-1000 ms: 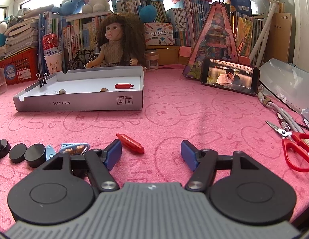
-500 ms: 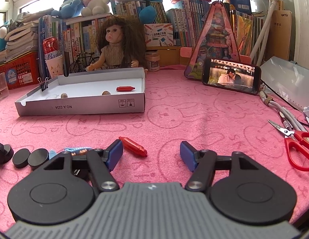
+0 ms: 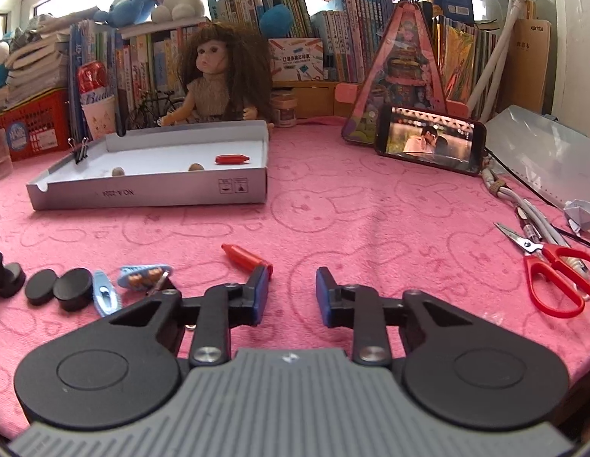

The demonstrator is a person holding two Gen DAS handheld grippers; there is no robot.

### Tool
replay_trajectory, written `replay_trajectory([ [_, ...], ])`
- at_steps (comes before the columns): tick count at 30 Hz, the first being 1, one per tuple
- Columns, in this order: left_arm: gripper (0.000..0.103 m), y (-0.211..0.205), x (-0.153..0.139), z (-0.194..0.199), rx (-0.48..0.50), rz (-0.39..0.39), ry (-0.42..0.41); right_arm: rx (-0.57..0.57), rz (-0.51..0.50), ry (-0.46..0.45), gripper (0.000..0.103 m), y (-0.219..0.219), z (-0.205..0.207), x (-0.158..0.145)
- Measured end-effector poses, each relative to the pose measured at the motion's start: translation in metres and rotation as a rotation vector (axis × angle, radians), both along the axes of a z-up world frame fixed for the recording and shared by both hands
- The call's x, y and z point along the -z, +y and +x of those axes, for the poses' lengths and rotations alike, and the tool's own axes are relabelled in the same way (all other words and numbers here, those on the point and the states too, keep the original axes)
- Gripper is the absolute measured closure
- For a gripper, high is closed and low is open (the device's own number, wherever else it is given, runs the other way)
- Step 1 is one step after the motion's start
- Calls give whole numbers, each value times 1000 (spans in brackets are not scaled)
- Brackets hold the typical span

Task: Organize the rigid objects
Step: 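Grasp the black disc with the left tool while the right tool grasps the red marker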

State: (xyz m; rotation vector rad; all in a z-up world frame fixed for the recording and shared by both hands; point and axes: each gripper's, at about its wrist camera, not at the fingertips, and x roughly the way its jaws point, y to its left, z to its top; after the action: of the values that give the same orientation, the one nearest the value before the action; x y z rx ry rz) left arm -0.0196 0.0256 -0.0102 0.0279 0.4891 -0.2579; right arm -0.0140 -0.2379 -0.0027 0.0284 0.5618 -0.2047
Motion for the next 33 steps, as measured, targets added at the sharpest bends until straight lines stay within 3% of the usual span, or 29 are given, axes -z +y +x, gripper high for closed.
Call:
replay_trajectory([
  [9, 73, 2, 1, 1, -19, -3, 7, -2, -20, 5, 64, -3, 21, 2],
  [14, 73, 3, 1, 3, -30, -12, 13, -38, 42, -25, 60, -8, 18, -2],
  [16, 73, 3, 1, 5, -33, -11, 14, -70, 35, -44, 49, -6, 15, -3],
  [24, 73, 3, 1, 6, -36, -13, 16, -116, 10, -43, 35, 2, 20, -3],
  [33, 73, 2, 1, 7, -38, -14, 17, -120, 4, 12, 31, 4, 31, -3],
])
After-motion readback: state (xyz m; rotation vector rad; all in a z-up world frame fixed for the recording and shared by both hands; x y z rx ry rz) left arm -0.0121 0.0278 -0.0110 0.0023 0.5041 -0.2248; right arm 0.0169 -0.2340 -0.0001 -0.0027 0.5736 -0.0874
